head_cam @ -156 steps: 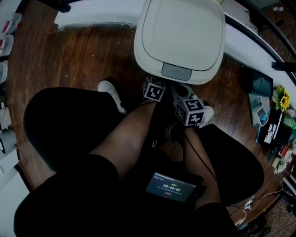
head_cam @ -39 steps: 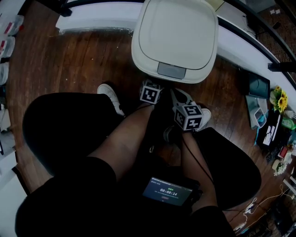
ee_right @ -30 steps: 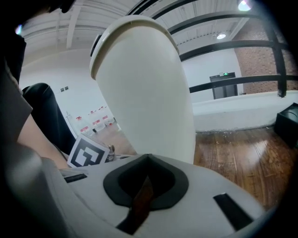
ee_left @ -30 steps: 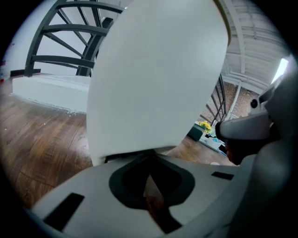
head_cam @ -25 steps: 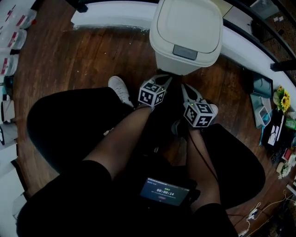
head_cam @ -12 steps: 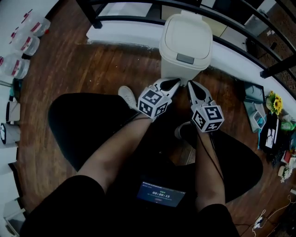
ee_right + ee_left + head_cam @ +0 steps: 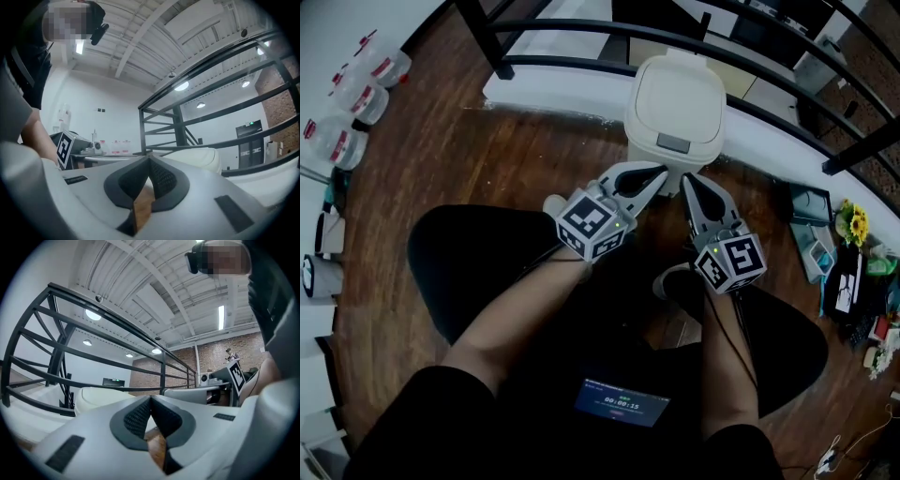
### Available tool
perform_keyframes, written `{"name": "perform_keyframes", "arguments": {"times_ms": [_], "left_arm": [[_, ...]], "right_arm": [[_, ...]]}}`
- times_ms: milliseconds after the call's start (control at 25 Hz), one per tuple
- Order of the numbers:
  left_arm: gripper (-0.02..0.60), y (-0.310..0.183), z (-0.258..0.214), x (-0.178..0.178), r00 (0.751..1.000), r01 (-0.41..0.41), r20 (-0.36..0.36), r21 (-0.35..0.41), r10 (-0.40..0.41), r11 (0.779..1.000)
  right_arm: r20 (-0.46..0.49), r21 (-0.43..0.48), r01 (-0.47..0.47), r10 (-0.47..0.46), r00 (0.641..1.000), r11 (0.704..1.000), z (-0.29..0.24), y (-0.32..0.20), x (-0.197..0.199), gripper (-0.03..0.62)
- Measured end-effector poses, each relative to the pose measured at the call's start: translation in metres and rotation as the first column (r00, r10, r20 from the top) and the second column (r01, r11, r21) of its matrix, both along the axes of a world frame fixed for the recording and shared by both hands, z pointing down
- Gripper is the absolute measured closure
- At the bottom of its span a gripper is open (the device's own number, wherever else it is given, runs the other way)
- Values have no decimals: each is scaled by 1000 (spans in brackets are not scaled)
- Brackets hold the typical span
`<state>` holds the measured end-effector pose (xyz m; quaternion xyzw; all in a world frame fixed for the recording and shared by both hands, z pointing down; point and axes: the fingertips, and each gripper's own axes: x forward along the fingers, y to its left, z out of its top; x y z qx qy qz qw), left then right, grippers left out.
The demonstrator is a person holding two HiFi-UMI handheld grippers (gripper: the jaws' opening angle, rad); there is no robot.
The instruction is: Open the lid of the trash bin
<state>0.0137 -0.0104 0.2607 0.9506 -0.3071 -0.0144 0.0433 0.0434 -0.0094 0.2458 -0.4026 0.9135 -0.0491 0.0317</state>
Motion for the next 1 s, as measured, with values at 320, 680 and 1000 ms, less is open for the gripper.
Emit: {"name": "perform_keyframes", "arguments": {"times_ms": [320, 680, 1000], "left_arm": [[548, -15, 24, 0, 1000, 24, -10, -28, -24, 999], [548, -18, 33, 3, 1000, 18, 0, -14, -18, 1000], [548, -19, 31, -1, 1000, 19, -4, -6, -19, 1000]], "right_arm": [[-18, 28, 13, -13, 1000, 1000, 20, -7, -2, 576], [-24, 9, 16, -15, 1000, 1000, 36, -16, -4, 576], [-17, 1, 11, -11, 1000, 1000, 40, -16, -6, 576]]}}
